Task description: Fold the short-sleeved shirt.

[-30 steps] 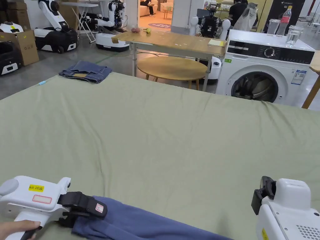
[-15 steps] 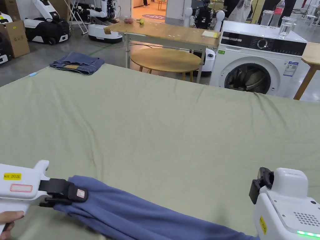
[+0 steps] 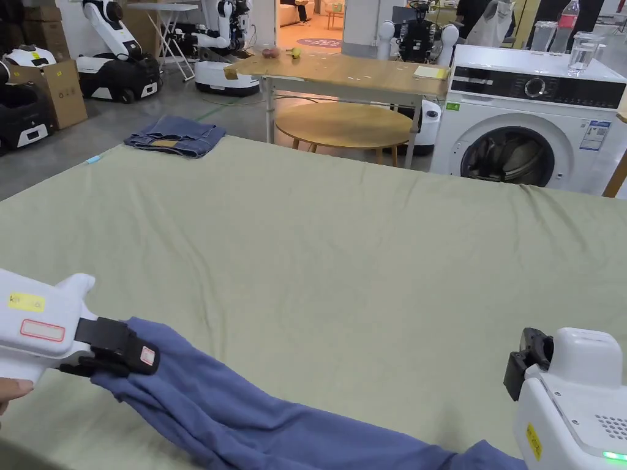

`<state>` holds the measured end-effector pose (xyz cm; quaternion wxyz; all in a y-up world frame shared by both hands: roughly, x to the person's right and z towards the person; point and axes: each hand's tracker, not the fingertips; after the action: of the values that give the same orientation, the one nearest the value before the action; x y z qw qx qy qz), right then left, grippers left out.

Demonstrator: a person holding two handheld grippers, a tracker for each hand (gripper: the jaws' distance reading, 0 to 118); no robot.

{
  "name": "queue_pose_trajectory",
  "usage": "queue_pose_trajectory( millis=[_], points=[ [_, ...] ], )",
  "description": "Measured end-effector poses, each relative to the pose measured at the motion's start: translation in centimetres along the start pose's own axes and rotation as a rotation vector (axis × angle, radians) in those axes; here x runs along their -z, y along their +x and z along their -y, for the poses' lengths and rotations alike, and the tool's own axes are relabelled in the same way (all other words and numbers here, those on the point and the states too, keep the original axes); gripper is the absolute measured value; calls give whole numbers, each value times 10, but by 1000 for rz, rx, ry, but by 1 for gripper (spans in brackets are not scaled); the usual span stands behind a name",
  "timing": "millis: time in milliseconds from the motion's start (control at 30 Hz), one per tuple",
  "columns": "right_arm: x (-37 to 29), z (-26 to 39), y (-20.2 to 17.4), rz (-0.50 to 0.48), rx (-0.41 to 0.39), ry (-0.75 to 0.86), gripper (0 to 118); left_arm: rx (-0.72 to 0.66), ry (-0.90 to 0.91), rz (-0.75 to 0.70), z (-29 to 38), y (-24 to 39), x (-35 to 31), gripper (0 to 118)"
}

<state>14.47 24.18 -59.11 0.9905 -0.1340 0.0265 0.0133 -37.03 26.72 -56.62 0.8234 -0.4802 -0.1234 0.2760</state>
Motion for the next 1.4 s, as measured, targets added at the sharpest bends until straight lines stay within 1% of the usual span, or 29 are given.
queue_pose_trajectory(
  millis=[33, 67, 100, 233, 367, 433, 500, 567, 667, 700, 767, 800, 833, 867, 900, 933, 1000, 1033, 1067, 1100, 1200, 1233, 1267, 1300, 1333, 1400],
  points=[
    [-1, 0, 0, 0, -1, 1, 0, 22, -5, 9, 0, 10, 1, 5],
    [-1, -1, 0, 0, -2, 2, 0, 59, -26, 57, 0, 20, 4, 5],
    [-1, -1, 1, 0, -1, 3, 0, 42, -38, 100, 1, 30, 9, 5],
    [-3, -1, 5, 4, 1, 1, 0, 75, -93, 216, 6, 70, 32, 5],
    [-5, 1, 9, 13, 5, -5, 0, 62, -160, 260, 15, 105, 78, 5],
    [-7, 2, 12, 18, 9, -9, 0, 90, -207, 242, 22, 120, 108, 5],
    [-8, 3, 15, 23, 9, -15, 0, 106, -258, 193, 28, 131, 136, 5],
    [-9, 5, 18, 33, 6, -18, 0, 127, -307, 166, 32, 135, 166, 5],
    [-11, 6, 23, 46, 7, -26, 0, 131, -367, 91, 43, 137, 203, 5],
    [-12, 7, 24, 49, 10, -26, 0, 132, -375, 45, 47, 136, 213, 5],
    [-12, 7, 26, 56, 11, -31, 0, 122, -383, 41, 51, 132, 226, 5],
    [-13, 8, 27, 57, 12, -32, 0, 118, -381, 41, 54, 134, 227, 9],
    [-13, 8, 28, 60, 12, -34, 0, 111, -379, 42, 55, 133, 226, 16],
    [-13, 8, 29, 62, 11, -34, 0, 107, -373, 51, 54, 132, 225, 27],
    [-14, 8, 29, 64, 12, -34, 0, 96, -373, 98, 53, 131, 222, 46],
    [-14, 8, 29, 64, 13, -35, 0, 94, -371, 127, 54, 135, 216, 55],
    [-14, 8, 30, 63, 15, -37, 0, 155, -360, 137, 54, 144, 204, 55],
    [-14, 8, 30, 64, 15, -38, 0, 229, -327, 100, 53, 149, 196, 55],
    [-14, 8, 29, 63, 13, -40, 0, 270, -301, 86, 55, 155, 186, 55],
    [-14, 8, 29, 55, 8, -43, 0, 284, -282, 101, 54, 155, 177, 55],
    [-16, 8, 26, 54, 1, -38, 0, 198, -230, 146, 46, 145, 153, 54],
    [-17, 8, 26, 52, 2, -36, 0, 182, -198, 154, 44, 141, 147, 50],
    [-18, 7, 26, 51, 4, -33, 0, 206, -168, 154, 42, 138, 143, 41],
    [-19, 6, 26, 47, 5, -29, 0, 232, -139, 144, 41, 135, 140, 24],
    [-19, 6, 25, 43, 3, -26, 0, 236, -107, 114, 39, 131, 138, 14],
    [-20, 5, 23, 40, -6, -22, 0, 199, -97, 73, 39, 123, 141, 12]
  ],
)
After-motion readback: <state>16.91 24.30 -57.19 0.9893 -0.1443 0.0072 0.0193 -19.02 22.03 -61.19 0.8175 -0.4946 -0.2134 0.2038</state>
